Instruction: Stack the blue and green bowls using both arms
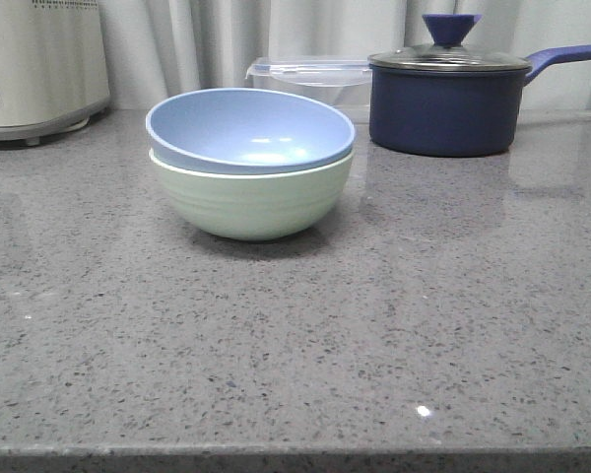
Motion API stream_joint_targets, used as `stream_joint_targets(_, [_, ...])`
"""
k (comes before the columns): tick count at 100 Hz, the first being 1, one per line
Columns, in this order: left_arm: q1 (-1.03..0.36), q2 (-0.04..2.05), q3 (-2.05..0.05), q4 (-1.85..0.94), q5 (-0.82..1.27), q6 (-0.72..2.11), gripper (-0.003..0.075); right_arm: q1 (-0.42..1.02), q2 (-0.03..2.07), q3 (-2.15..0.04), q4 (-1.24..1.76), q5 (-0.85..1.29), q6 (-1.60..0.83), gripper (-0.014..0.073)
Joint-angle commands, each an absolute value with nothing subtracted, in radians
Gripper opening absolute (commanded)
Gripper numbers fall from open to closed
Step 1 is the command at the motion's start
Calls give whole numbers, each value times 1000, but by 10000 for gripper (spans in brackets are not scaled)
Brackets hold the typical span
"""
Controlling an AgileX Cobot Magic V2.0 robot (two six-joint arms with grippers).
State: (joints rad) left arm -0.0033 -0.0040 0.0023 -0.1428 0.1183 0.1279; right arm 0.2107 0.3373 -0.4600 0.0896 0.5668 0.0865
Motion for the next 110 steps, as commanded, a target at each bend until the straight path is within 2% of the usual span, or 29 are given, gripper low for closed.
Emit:
stream_joint_targets(1, [-2,-40,44,-149,28,126,-20,205,347,-483,81,490,77,-69])
stream_joint_targets(26, [-2,-40,44,-149,28,126,-20,167,315,-432,80,451,77,-69])
stream_joint_targets(50, [-2,-38,44,-149,28,126,-20,80,232,-261,80,234,77,-69])
stream_joint_targets(84, [-2,-38,44,-149,28,126,-20,76,39,29,80,-57,77,-69])
stream_joint_targets(110, [-2,-38,44,-149,28,126,-20,75,-29,26,80,0,77,-69])
